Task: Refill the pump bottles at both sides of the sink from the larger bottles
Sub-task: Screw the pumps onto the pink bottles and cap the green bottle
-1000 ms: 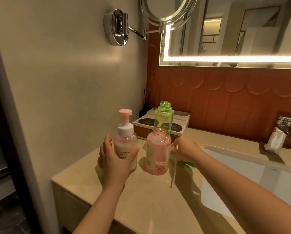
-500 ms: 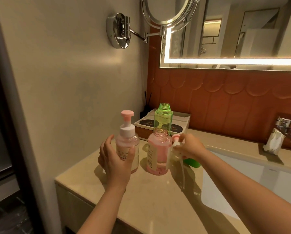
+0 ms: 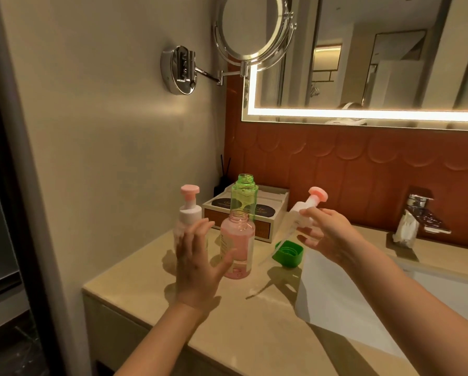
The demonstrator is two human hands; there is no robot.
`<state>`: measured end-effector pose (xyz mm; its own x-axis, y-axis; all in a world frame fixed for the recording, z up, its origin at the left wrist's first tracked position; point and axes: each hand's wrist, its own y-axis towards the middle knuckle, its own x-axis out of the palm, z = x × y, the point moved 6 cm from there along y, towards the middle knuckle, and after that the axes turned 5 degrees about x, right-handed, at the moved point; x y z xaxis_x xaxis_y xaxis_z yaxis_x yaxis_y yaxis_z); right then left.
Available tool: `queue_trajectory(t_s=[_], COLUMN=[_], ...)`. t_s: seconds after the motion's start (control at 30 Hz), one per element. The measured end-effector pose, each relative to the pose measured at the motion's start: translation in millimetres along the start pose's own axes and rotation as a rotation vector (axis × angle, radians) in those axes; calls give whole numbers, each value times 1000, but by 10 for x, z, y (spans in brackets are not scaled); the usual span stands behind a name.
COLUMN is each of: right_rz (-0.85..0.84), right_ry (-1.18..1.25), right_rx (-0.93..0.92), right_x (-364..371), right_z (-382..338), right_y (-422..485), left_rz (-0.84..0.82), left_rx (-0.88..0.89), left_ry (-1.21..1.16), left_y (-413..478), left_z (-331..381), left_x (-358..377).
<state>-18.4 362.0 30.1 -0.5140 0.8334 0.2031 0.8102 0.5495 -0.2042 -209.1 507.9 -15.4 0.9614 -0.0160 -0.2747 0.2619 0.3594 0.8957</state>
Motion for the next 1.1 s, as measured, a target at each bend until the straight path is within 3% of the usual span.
queue_trajectory(t_s=[0.1,0.23,0.4,0.53,0.83,1.1], right_rz=[18,41,50,13,-11,86], right_ry=[94,123,145,123,-45,-83], right_rx=[-18,-79,-153,-217,-377,-514], right_x=[-80,-197,-375,-437,-384,-325], right_z=[-57,-136,-231,-295,-439,-487], right_y=[-89,-190,-309,-404,-538,-542], left_rz=[-149,-260,-206,-112,-94,-306], left_rx=[-247,-438,-676,-697,-703,-620], left_ry=[-126,-119,-326,-365,-349,-388], left_y=[18,77,135,96,128,182], left_z=[124,161,92,24,1,55], left_x=[179,434,616,632,706,668])
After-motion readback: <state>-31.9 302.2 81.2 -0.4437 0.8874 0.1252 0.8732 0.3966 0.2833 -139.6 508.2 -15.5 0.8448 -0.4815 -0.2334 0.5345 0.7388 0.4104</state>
